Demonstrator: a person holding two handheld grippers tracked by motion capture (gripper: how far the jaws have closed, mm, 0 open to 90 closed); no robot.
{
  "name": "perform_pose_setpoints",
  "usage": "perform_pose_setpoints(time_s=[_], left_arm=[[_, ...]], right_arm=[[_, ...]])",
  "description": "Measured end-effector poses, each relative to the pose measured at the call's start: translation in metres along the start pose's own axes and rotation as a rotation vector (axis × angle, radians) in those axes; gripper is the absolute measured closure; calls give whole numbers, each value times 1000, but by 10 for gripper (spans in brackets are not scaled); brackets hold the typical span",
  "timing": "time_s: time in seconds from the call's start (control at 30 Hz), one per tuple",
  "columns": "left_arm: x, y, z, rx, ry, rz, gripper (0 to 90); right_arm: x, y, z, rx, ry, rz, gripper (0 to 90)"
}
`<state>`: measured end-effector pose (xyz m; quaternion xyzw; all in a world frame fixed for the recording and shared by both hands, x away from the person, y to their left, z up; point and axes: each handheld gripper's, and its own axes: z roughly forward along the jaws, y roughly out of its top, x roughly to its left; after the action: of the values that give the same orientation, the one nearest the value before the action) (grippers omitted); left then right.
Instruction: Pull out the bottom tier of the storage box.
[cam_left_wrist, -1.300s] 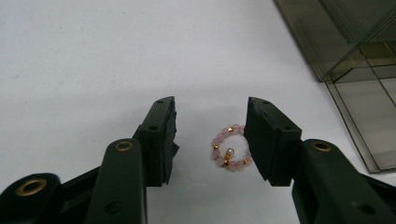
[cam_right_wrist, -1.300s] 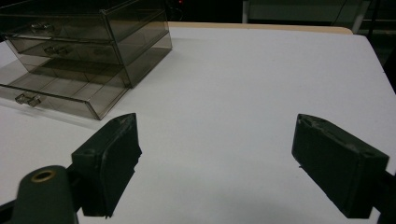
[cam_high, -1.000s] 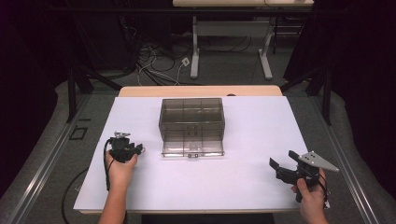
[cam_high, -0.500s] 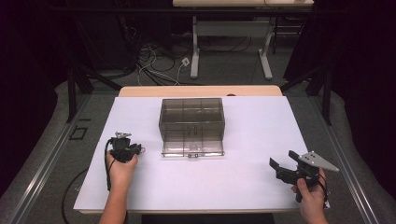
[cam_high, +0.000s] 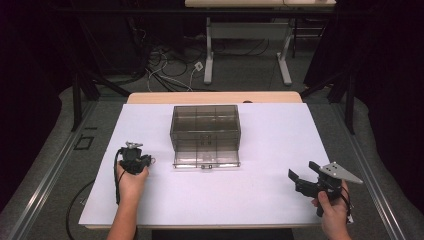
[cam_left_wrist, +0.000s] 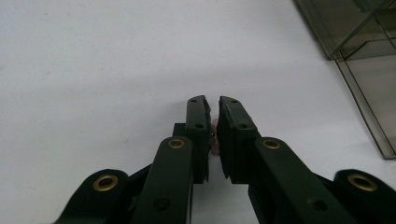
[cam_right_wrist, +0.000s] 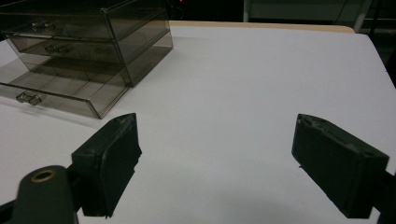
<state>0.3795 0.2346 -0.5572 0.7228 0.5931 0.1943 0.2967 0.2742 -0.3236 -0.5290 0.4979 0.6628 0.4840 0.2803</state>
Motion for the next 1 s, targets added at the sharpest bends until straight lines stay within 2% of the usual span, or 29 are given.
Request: perform_pose_setpoints(time_s=[0.47,1.0], left_arm=[[0,-1,1,-9,-4,-11,878],[-1,0,0,-7,-2,-18,880]], right_arm=[[0,0,1,-3,1,-4,144],[0,0,1,-3,2,-3,144]])
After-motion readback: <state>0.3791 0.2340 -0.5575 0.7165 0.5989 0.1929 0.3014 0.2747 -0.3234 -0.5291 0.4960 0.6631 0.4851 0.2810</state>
